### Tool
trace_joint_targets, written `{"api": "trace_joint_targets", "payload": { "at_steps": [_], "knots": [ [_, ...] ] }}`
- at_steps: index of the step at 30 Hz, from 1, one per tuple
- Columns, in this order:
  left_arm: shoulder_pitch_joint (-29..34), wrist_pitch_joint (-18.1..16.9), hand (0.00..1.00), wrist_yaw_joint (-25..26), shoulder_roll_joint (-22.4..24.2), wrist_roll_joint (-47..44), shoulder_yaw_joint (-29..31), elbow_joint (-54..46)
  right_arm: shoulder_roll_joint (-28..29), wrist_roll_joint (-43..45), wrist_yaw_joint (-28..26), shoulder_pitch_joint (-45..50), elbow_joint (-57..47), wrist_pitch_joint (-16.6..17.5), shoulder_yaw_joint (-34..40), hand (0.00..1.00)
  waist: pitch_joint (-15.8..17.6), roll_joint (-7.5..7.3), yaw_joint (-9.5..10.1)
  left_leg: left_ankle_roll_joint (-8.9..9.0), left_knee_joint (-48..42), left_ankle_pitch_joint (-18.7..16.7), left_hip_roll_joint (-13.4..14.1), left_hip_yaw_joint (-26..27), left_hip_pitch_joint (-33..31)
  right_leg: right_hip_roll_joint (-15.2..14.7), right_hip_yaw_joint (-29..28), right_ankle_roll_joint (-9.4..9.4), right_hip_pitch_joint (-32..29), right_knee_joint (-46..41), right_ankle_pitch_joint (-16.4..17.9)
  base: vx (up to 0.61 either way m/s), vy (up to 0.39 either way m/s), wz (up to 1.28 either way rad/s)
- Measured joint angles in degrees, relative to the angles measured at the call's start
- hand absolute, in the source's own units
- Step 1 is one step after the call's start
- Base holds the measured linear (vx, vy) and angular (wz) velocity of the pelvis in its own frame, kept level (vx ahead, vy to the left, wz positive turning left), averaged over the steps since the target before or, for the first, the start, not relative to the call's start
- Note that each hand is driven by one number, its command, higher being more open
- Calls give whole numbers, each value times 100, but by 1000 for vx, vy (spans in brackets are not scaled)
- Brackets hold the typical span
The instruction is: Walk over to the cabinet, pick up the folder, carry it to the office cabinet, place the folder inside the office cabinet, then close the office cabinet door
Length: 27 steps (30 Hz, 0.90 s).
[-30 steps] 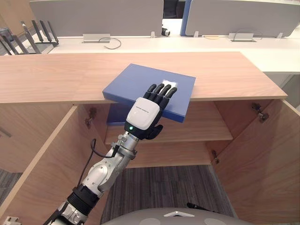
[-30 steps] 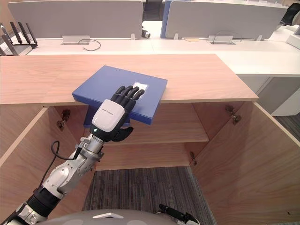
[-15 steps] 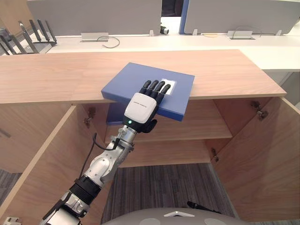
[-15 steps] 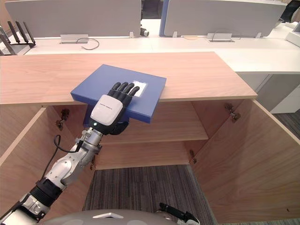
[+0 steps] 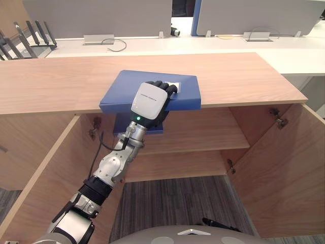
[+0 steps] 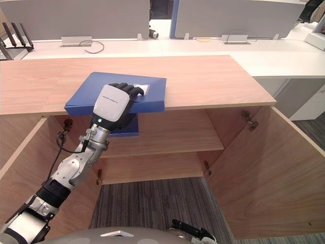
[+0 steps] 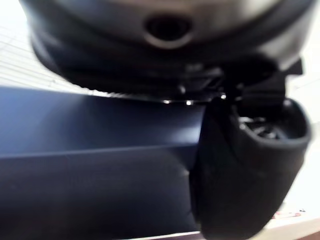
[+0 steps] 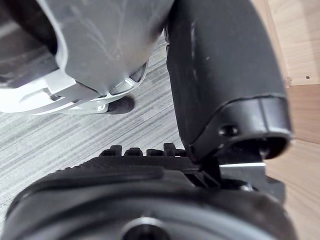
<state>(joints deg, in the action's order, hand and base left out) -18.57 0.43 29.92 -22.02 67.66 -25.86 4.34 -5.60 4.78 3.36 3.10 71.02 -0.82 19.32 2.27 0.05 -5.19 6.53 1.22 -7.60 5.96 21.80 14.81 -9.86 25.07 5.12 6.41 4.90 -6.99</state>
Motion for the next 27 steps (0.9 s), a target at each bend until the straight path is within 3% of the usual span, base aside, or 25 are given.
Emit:
{"api": "trace_joint_targets", "payload": {
  "at_steps": [5,9,13,18,27],
  "knots": [
    [18,1,0,-13,138,-4,-13,39,15,0,11,8,0,0,39,100,23,-14,10,-7,1,-5,-8,-7,12,-9,5,0,16,0,0,0,0,0],
    [236,-45,0,-181,268,-39,-238,-533,20,1,24,39,0,8,45,100,49,-12,41,-23,-15,-18,-26,-46,-35,-43,-7,27,7,-31,-17,-2,0,5],
    [578,-472,0,-361,508,-449,-680,-1204,26,3,81,60,10,8,42,100,47,-15,51,-52,-88,-70,-33,-36,-72,-78,-32,52,-3,-33,-33,0,0,0],
    [799,-1295,0,-931,980,-1935,-1049,-1795,10,12,103,104,18,7,20,100,-27,12,95,-70,-269,-181,-23,-9,-151,-107,-96,57,-27,-35,-36,-12,-7,-3],
    [1223,-1456,0,-1405,1299,-4402,-1121,-2317,-106,17,102,217,35,6,-142,100,-218,126,211,-66,-312,-197,4,-37,-188,-99,-110,72,-25,-36,-20,-43,-29,0]
  ]
}}
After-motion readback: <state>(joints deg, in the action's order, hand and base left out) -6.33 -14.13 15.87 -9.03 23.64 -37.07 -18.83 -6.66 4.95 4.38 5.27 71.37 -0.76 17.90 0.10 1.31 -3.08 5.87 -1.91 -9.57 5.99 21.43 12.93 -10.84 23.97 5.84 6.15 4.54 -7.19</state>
